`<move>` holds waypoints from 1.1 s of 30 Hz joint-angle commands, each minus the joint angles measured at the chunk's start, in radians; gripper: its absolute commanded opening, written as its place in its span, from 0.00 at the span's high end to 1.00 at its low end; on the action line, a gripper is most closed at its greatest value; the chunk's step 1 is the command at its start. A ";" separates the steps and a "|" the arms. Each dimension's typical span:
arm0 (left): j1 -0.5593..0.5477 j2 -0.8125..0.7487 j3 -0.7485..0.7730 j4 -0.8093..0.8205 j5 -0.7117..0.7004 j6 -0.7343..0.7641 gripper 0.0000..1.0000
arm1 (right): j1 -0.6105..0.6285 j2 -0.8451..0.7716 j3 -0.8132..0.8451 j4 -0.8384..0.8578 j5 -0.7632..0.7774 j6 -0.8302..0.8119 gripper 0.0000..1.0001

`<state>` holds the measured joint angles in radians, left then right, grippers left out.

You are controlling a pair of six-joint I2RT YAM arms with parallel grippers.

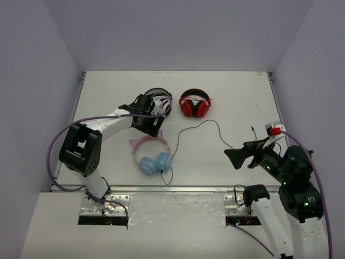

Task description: Wrap the headphones

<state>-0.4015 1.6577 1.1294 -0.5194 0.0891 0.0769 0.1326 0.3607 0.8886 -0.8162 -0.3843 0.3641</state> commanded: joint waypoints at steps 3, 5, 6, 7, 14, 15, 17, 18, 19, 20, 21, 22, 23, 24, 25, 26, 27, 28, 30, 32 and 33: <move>-0.011 0.082 -0.007 0.001 -0.107 0.015 0.25 | 0.024 -0.062 -0.031 0.081 -0.033 -0.019 0.01; -0.011 0.085 -0.019 0.038 -0.078 0.021 0.28 | 0.028 -0.069 -0.027 0.081 -0.042 -0.022 0.01; -0.011 0.094 -0.040 0.051 -0.054 0.020 0.28 | 0.030 -0.069 -0.024 0.080 -0.045 -0.025 0.01; -0.011 0.112 -0.042 0.047 -0.011 0.017 0.37 | 0.032 -0.071 -0.022 0.078 -0.047 -0.028 0.01; -0.039 0.197 -0.092 0.024 0.009 -0.067 0.81 | 0.039 -0.074 0.001 0.068 -0.030 -0.042 0.01; -0.049 0.192 -0.098 0.010 -0.012 -0.087 0.90 | 0.039 -0.075 0.001 0.069 -0.021 -0.042 0.01; -0.108 0.150 -0.138 0.001 -0.063 -0.129 0.91 | 0.039 -0.075 0.003 0.066 -0.010 -0.044 0.01; -0.134 0.133 -0.146 0.004 -0.119 -0.146 0.93 | 0.039 -0.074 0.003 0.063 -0.007 -0.044 0.01; -0.170 0.110 -0.149 -0.011 -0.123 -0.163 0.94 | 0.039 -0.074 0.003 0.063 -0.001 -0.042 0.01; -0.186 0.059 -0.173 -0.011 -0.130 -0.189 0.97 | 0.039 -0.072 -0.002 0.065 0.001 -0.039 0.01; -0.200 0.031 -0.187 -0.010 -0.143 -0.204 1.00 | 0.039 -0.072 -0.005 0.074 0.005 -0.027 0.01; -0.221 0.002 -0.198 -0.013 -0.141 -0.227 1.00 | 0.039 -0.071 -0.011 0.080 0.015 -0.021 0.01; -0.232 -0.054 -0.204 -0.024 -0.144 -0.236 1.00 | 0.039 -0.069 -0.022 0.086 0.016 -0.014 0.01; -0.244 -0.084 -0.203 -0.040 -0.173 -0.246 1.00 | 0.039 -0.068 -0.025 0.098 0.019 0.001 0.01; -0.275 -0.119 -0.201 -0.080 -0.189 -0.255 0.99 | 0.039 -0.065 -0.030 0.103 0.019 0.009 0.01; -0.292 -0.190 -0.189 -0.103 -0.207 -0.256 1.00 | 0.039 -0.063 -0.040 0.127 0.018 0.027 0.01; -0.307 -0.226 -0.178 -0.154 -0.247 -0.258 1.00 | 0.039 -0.068 -0.053 0.158 0.016 0.044 0.01; -0.327 -0.296 -0.165 -0.180 -0.271 -0.276 1.00 | 0.039 -0.075 -0.097 0.195 0.013 0.065 0.01; -0.336 -0.366 -0.119 -0.241 -0.383 -0.302 1.00 | 0.039 -0.106 -0.163 0.367 -0.062 0.108 0.01; -0.336 -0.461 -0.089 -0.272 -0.484 -0.368 1.00 | 0.039 -0.117 -0.285 0.519 -0.257 0.101 0.01; -0.336 -0.484 -0.059 -0.298 -0.573 -0.391 1.00 | 0.039 -0.111 -0.319 0.645 -0.316 0.066 0.01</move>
<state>-0.7387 1.2778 0.9722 -0.7631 -0.2600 -0.2024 0.1665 0.2478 0.6548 -0.4984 -0.4808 0.4225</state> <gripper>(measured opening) 0.121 0.993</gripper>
